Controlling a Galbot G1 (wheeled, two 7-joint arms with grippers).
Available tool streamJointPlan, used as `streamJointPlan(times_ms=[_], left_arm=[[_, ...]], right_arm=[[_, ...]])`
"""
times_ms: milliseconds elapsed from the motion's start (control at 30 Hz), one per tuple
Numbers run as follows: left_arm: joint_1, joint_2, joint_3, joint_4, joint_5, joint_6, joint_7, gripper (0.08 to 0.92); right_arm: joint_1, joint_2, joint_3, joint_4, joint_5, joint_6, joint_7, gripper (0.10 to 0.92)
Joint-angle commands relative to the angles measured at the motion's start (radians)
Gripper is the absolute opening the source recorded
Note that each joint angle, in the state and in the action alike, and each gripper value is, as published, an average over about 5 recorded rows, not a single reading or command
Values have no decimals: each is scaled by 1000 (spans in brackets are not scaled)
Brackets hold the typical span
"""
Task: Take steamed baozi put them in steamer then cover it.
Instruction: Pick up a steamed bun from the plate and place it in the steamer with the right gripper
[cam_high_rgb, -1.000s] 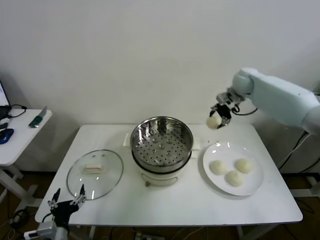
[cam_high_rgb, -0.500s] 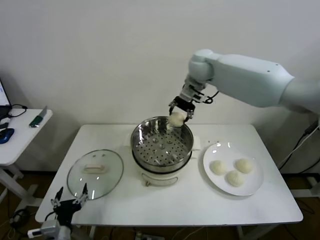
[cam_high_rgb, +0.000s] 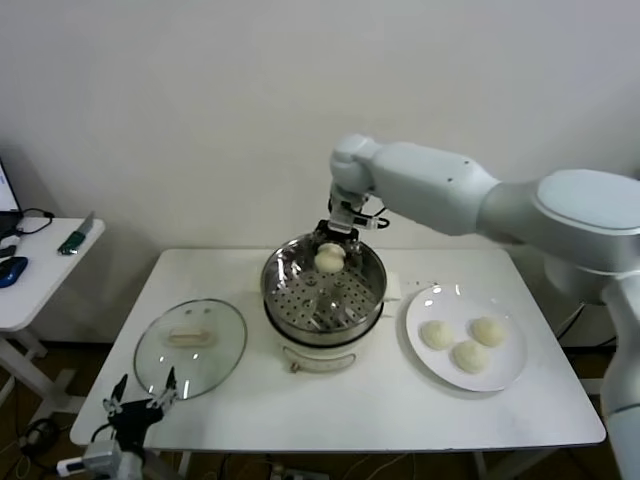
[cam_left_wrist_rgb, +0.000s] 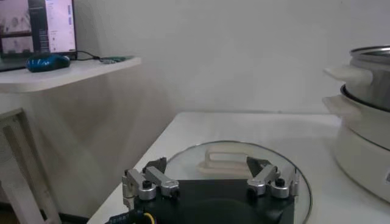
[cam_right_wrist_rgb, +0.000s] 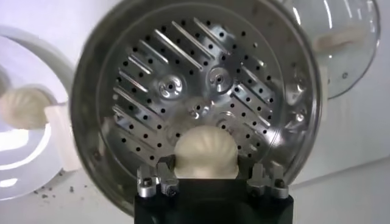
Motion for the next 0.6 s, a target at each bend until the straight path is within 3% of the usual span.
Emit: streamJointPlan(times_ms=[33, 600], left_arm=[[0, 1, -2, 2, -1, -1, 0, 823], [-4, -1, -14, 3, -6, -4, -2, 823]], right_arm=[[-99, 103, 55, -243, -123, 88, 13, 679], [-152, 149, 107, -323, -133, 100, 23, 708]])
